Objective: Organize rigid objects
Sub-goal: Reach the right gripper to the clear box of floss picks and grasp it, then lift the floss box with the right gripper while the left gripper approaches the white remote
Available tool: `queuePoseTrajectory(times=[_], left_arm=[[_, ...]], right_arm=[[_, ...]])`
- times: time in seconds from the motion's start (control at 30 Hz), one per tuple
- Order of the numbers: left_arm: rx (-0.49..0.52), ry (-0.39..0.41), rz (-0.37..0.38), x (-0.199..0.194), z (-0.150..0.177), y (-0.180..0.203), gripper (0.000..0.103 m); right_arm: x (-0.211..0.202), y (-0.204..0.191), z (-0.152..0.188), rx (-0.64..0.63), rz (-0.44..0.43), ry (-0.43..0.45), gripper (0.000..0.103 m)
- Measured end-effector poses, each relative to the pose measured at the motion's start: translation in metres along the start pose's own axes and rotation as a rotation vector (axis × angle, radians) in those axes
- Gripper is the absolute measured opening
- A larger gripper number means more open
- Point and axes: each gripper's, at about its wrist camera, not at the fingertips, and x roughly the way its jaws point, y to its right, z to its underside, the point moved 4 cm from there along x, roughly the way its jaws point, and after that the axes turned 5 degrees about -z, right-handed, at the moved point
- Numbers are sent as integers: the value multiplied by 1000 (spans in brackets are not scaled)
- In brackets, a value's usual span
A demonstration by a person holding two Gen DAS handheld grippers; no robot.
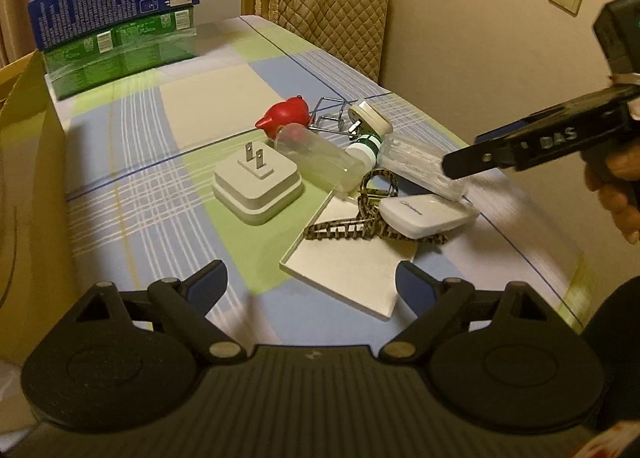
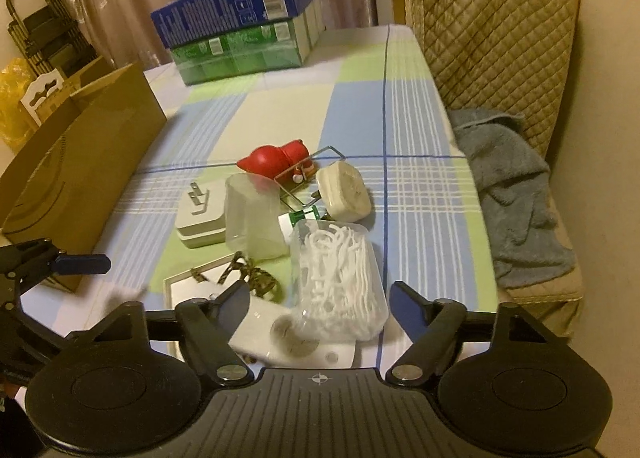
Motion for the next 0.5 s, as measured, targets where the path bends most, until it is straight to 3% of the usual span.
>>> queuePoseTrajectory(times=[0.5], left_arm=[[58, 4, 77, 15, -4, 11, 88]], right_arm=[[36, 28, -9, 72, -26, -68, 58]])
